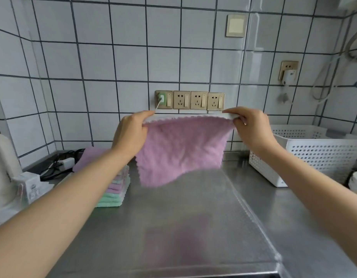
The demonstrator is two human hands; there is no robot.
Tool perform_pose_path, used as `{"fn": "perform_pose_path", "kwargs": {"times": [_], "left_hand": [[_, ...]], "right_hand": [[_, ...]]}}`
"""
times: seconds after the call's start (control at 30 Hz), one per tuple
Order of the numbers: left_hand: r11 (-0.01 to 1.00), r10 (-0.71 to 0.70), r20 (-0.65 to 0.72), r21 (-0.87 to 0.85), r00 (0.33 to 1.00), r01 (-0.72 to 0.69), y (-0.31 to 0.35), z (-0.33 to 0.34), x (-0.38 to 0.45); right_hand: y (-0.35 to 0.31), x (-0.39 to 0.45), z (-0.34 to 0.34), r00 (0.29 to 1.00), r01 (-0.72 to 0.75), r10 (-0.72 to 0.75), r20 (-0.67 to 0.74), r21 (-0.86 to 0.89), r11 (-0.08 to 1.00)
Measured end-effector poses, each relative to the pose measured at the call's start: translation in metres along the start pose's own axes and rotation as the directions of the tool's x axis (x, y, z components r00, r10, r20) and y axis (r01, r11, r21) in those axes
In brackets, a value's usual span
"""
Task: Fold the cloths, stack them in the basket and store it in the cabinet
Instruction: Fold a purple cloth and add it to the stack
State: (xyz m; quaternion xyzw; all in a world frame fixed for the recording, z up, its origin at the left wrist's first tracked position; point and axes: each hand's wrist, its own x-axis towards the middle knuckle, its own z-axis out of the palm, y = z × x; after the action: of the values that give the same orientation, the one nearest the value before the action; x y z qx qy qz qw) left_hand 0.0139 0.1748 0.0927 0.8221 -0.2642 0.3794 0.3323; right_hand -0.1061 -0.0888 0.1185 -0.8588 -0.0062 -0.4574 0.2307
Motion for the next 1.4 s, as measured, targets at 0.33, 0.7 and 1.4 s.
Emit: {"fn": "perform_pose_path", "kwargs": {"times": [0.33,0.7,1.4], "left_hand": [[0.985,0.147,0.609,-0.019,0.779,-0.171,-0.088,0.031,-0.162],[0.997,0.072,0.683,-0.045,0.727,-0.057,-0.102,0.014,-0.208],[0.651,-0.637,0.522,-0.030,0.567,0.759,-0.084,0.063,-0.172]], "right_hand": [[0.091,-0.167,0.058,0.803,0.171,-0.109,0.586,-0.052,0.984],[0.114,-0.201,0.056,0.689,0.108,-0.066,0.721,-0.012,0.994],[0.113,-0.145,0.095,0.539,-0.752,0.556,0.633,0.064,0.656]]}}
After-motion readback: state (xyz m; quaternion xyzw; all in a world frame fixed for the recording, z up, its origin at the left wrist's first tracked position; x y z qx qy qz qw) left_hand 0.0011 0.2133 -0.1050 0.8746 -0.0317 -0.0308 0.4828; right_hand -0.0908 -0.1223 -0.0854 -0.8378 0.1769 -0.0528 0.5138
